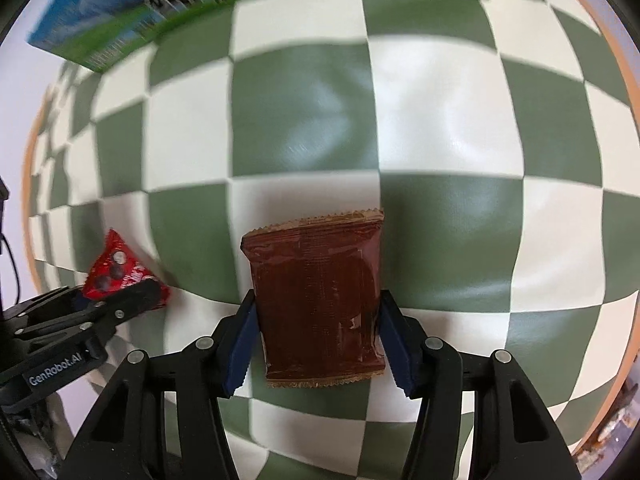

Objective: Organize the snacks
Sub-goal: 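Grasp the dark red packet with right tool while left tool grasps red triangular packet, then carry both red packets into the box and open both tools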

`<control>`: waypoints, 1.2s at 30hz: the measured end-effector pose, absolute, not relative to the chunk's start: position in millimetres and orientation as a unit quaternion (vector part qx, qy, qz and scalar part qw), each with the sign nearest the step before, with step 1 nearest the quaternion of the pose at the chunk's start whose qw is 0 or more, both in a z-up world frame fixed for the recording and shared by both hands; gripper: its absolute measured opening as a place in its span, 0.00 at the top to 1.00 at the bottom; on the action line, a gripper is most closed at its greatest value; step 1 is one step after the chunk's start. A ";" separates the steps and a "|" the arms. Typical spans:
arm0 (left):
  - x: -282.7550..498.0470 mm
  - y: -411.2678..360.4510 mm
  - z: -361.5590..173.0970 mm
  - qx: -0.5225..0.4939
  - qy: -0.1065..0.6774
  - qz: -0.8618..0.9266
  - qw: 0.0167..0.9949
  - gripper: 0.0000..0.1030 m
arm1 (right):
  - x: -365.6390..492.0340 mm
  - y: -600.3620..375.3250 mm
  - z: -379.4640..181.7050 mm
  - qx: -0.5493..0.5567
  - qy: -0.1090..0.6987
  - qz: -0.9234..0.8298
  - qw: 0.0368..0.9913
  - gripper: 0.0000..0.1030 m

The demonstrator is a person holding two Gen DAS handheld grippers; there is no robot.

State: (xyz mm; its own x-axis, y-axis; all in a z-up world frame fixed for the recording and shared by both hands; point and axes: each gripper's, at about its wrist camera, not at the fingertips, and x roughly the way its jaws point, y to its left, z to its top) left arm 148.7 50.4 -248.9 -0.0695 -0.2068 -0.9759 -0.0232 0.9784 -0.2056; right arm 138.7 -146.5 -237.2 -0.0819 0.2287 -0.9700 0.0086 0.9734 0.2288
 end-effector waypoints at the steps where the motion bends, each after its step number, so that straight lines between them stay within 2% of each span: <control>1: 152.1 49.2 -238.5 -0.083 0.722 -0.075 0.683 0.64 | 142.2 -147.1 -223.9 0.089 0.722 0.090 0.680 0.43; 10: 214.4 24.8 -121.7 -0.106 0.643 -0.143 0.745 0.64 | 197.5 -166.1 -104.3 0.127 0.640 0.148 0.743 0.43; 16: 306.3 2.6 -71.6 -0.066 0.602 -0.149 0.782 0.64 | 276.2 -180.9 -51.2 0.118 0.601 0.159 0.774 0.42; 21: 381.2 -1.8 -74.6 -0.017 0.599 -0.122 0.792 0.64 | 356.5 -184.5 -50.1 0.094 0.604 0.143 0.778 0.42; 27: 458.8 0.4 -119.0 -0.003 0.641 -0.095 0.761 0.64 | 451.9 -183.6 -79.8 0.045 0.639 0.113 0.760 0.42; 36: 501.5 9.8 -164.6 -0.002 0.681 -0.074 0.728 0.60 | 517.3 -178.5 -137.5 0.020 0.690 0.089 0.718 0.42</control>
State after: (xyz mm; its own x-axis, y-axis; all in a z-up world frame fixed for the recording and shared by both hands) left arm 501.5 9.8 -164.6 0.0605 -0.1116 -0.9919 0.1053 0.9889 -0.1048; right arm 517.3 -178.5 -137.5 0.0322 0.1555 -0.9873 -0.1012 0.9833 0.1515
